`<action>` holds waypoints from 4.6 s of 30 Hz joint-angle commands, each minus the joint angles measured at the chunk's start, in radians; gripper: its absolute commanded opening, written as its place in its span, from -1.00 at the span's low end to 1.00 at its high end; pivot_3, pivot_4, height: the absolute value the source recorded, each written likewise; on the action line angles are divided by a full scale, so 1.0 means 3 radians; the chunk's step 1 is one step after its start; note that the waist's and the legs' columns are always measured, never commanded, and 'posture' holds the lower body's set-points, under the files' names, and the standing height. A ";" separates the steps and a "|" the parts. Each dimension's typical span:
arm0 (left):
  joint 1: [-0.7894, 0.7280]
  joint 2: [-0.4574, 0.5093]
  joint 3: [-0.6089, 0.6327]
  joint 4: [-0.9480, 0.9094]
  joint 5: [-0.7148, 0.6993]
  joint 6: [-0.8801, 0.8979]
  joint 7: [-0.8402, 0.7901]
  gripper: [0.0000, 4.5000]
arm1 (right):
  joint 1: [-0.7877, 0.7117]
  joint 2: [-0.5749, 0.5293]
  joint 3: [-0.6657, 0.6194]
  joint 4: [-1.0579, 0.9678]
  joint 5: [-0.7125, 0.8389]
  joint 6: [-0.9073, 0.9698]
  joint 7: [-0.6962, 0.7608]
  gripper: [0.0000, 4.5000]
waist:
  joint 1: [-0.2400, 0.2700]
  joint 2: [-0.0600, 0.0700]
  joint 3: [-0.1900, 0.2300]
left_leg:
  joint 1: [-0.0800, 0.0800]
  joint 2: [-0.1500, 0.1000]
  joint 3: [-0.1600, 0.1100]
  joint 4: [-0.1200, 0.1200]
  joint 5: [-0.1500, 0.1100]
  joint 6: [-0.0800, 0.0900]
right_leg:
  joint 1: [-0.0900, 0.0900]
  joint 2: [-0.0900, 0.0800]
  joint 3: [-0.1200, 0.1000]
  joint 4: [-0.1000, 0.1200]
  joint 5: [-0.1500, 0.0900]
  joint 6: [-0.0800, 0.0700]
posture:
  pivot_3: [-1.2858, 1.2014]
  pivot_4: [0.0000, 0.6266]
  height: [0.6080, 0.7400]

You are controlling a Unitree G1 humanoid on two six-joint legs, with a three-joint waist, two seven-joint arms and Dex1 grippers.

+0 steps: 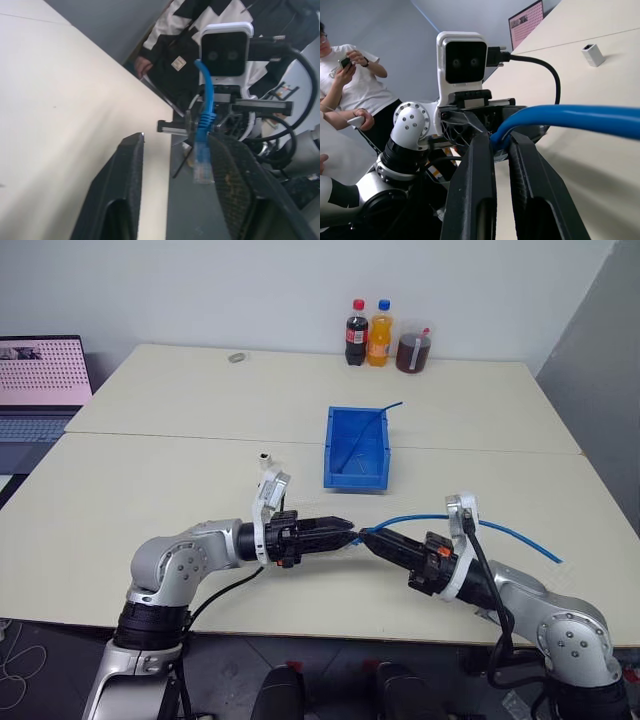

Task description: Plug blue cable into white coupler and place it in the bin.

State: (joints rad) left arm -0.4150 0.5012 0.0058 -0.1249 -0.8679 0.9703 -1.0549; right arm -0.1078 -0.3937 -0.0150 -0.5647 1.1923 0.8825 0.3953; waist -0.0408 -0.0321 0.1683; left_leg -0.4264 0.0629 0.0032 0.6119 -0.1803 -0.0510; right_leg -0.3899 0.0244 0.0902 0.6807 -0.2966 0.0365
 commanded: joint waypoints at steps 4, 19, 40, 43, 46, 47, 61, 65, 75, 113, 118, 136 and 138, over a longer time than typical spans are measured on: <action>0.0236 0.0215 -0.0128 -0.0166 0.0824 -0.0947 0.0166 0.58 | -0.0079 -0.0044 -0.0061 -0.0003 -0.0081 -0.0116 0.0065 -0.96 | 0.0003 0.0000 0.0000 | 0.0000 0.0000 0.0001 -0.0001 0.0000 0.0000 | -0.0001 -0.0001 0.0003 -0.0001 0.0000 -0.0001 | 0.03 -0.52 1.00; 0.0600 0.0066 0.0528 0.0151 0.1574 -0.1593 0.1532 1.00 | -0.0155 -0.0006 -0.0058 0.0223 -0.0405 -0.0263 0.0105 -0.97 | 0.0010 -0.0002 0.0004 | -0.0002 0.0000 0.0001 -0.0007 0.0000 0.0000 | -0.0003 -0.0005 0.0010 -0.0002 -0.0003 -0.0004 | 0.03 -0.52 1.00; -0.1513 -0.0154 0.0029 0.3236 0.2478 -0.2431 0.1505 1.00 | -0.0231 0.0030 -0.0077 0.0208 -0.0515 -0.0268 0.0032 -0.97 | 0.0032 -0.0008 0.0007 | -0.0024 -0.0003 0.0001 -0.0005 0.0000 0.0000 | -0.0022 0.0000 -0.0006 0.0000 0.0003 -0.0006 | 0.03 -0.52 1.00; -0.1682 -0.0219 0.0020 0.3537 0.2549 -0.2578 0.1508 1.00 | -0.0238 0.0033 -0.0072 0.0204 -0.0521 -0.0264 0.0018 -0.97 | 0.0031 -0.0008 0.0007 | -0.0024 -0.0003 0.0002 -0.0005 0.0000 0.0000 | -0.0022 0.0000 -0.0006 0.0000 0.0003 -0.0006 | 0.03 -0.52 1.00; -0.1786 -0.0239 0.0014 0.3745 0.2620 -0.2693 0.1531 1.00 | -0.0240 0.0032 -0.0068 0.0199 -0.0520 -0.0262 0.0008 -0.97 | 0.0026 -0.0009 0.0007 | -0.0025 -0.0003 0.0002 -0.0005 0.0000 0.0000 | -0.0023 0.0001 -0.0006 0.0000 0.0003 -0.0006 | 0.03 -0.52 1.00; -0.1830 -0.0247 0.0025 0.3824 0.2634 -0.2720 0.1546 1.00 | -0.0240 0.0030 -0.0067 0.0197 -0.0519 -0.0261 0.0005 -0.97 | 0.0026 -0.0009 0.0007 | -0.0025 -0.0002 0.0002 -0.0005 0.0000 0.0000 | -0.0023 0.0001 -0.0006 0.0000 0.0003 -0.0006 | 0.03 -0.52 1.00; -0.2118 -0.0329 0.0074 0.4373 0.2771 -0.2886 0.1768 0.41 | -0.0264 0.0022 -0.0054 0.0194 -0.0514 -0.0246 -0.0012 -0.97 | 0.0029 -0.0009 0.0007 | -0.0025 -0.0003 0.0001 -0.0004 0.0000 0.0000 | -0.0023 0.0001 -0.0007 0.0002 0.0005 -0.0008 | 0.03 -0.52 1.00; -0.2145 -0.0334 0.0098 0.4425 0.2777 -0.2898 0.1815 0.06 | -0.0266 0.0023 -0.0053 0.0199 -0.0520 -0.0248 -0.0015 -0.97 | 0.0029 -0.0009 0.0007 | -0.0025 -0.0003 0.0001 -0.0004 0.0000 0.0000 | -0.0023 0.0001 -0.0007 0.0002 0.0005 -0.0008 | 0.03 -0.52 1.00; -0.1997 -0.0333 0.0090 0.4387 0.2826 -0.2959 0.1748 -0.65 | -0.0264 0.0081 -0.0151 0.0234 -0.0437 -0.0273 -0.0090 -0.97 | 0.0030 -0.0009 0.0007 | -0.0025 -0.0003 0.0001 -0.0004 0.0000 -0.0001 | -0.0023 0.0001 -0.0007 0.0003 0.0006 -0.0011 | 0.03 -0.52 1.00; -0.0732 -0.0068 -0.1307 0.1624 0.2652 -0.2755 -0.1107 -0.65 | -0.0816 -0.0671 0.1040 0.0197 -0.2625 -0.0884 0.0851 -0.97 | 0.0029 -0.0006 0.0005 | -0.0018 0.0000 -0.0003 0.0009 0.0001 0.0000 | -0.0014 0.0006 -0.0005 0.0008 0.0004 -0.0004 | 0.03 -0.52 1.00; -0.0774 -0.0091 -0.1360 0.1682 0.2732 -0.2810 -0.1128 -0.65 | -0.1231 -0.0492 0.1297 0.0385 -0.2793 -0.0716 0.0912 -0.97 | 0.0035 -0.0006 0.0005 | -0.0018 0.0000 -0.0002 0.0010 0.0001 0.0000 | -0.0016 0.0006 -0.0005 0.0011 0.0007 -0.0008 | 0.03 -0.52 1.00; -0.0718 -0.0087 -0.1399 0.1638 0.2810 -0.2851 -0.1104 -0.65 | -0.1327 -0.0558 0.1377 0.0380 -0.2873 -0.0384 0.1187 -0.97 | 0.0040 -0.0006 0.0004 | -0.0020 -0.0001 -0.0002 0.0011 0.0001 0.0000 | -0.0015 0.0003 -0.0007 0.0009 0.0009 -0.0012 | 0.03 -0.52 1.00; -0.0713 -0.0086 -0.1397 0.1629 0.2813 -0.2849 -0.1101 -0.65 | -0.1313 -0.0579 0.1383 0.0381 -0.2880 -0.0363 0.1211 -0.97 | 0.0040 -0.0006 0.0004 | -0.0020 -0.0001 -0.0002 0.0012 0.0001 0.0000 | -0.0015 0.0003 -0.0007 0.0009 0.0009 -0.0012 | 0.03 -0.52 1.00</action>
State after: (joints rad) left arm -0.6423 0.4736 -0.3876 0.3656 -0.0481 0.1176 -1.3854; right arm -0.4932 -0.5532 0.4159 -0.4185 0.3320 0.7702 0.7430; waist -0.0288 -0.0340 0.1694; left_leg -0.4323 0.0627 0.0025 0.6154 -0.1802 -0.0510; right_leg -0.3943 0.0254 0.0881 0.6834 -0.2939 0.0327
